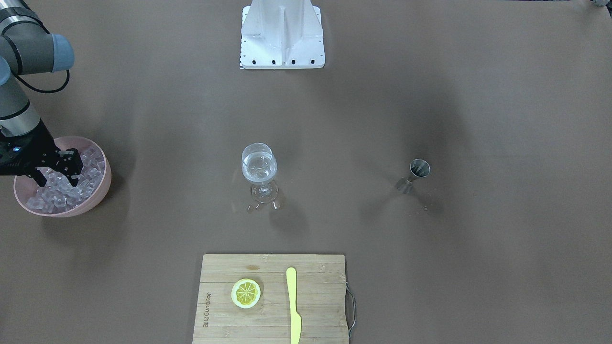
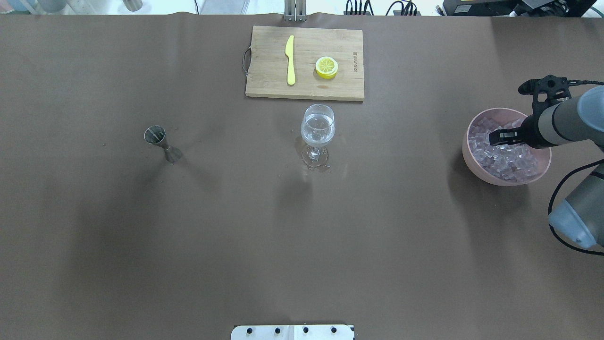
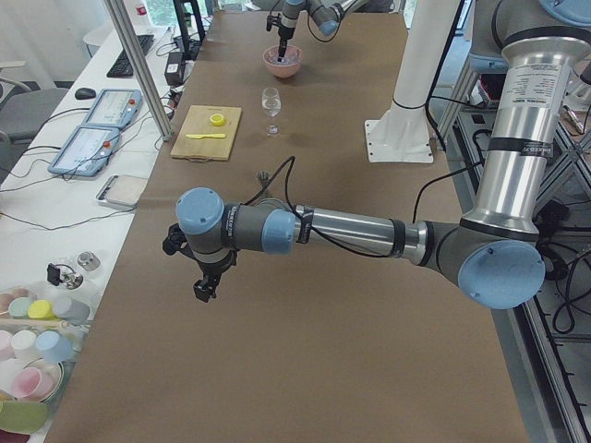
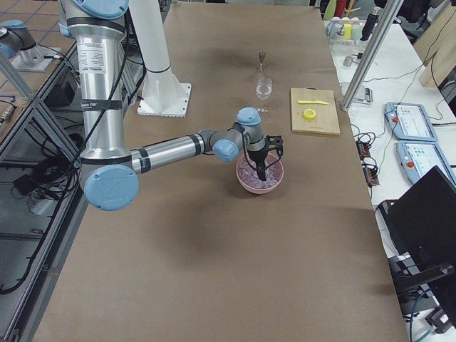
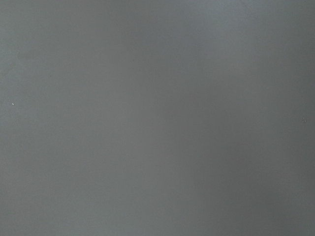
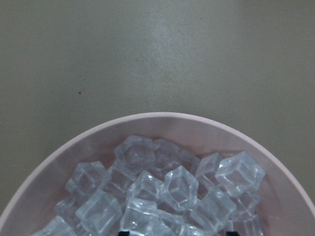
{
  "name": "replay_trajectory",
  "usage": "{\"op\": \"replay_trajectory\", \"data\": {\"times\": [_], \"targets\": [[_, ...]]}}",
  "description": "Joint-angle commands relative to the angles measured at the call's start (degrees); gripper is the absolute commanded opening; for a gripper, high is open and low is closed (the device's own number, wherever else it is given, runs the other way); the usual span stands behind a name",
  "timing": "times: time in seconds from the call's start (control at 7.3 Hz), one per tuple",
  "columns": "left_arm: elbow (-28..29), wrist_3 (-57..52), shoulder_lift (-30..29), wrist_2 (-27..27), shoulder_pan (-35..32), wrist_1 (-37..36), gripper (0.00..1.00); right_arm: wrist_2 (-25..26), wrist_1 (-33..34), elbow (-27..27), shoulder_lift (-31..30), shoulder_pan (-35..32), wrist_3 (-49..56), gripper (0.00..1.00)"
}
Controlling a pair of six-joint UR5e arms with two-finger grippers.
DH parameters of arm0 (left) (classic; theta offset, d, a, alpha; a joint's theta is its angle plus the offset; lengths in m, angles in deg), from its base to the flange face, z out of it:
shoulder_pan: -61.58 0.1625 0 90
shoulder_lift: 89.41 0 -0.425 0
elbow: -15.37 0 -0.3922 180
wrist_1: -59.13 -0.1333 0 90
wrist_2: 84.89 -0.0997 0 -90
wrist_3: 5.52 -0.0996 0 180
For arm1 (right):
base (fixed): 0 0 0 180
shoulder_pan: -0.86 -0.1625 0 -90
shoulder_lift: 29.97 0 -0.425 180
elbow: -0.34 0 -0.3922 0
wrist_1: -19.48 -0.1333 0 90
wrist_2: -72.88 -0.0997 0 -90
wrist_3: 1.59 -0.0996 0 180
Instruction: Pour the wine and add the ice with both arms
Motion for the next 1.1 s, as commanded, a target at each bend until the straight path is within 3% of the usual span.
{"op": "replay_trajectory", "data": {"times": [0.0,0.55,0.69,0.96], "targets": [[0.0,0.0,0.05,-0.06,0.06,-0.02,0.99,-0.09,0.0,-0.26,0.29,0.3,-0.12,0.53],[0.0,0.0,-0.04,0.03,0.06,-0.02,0.99,-0.35,0.09,-0.97,0.2,0.3,-0.03,0.06],[0.0,0.0,-0.04,0.03,0.06,0.07,0.99,-0.53,0.35,-2.27,0.11,0.22,-0.03,0.0],[0.0,0.09,-0.04,0.12,0.06,0.07,0.99,-0.79,2.53,-8.93,0.63,0.21,-0.03,0.0]]}}
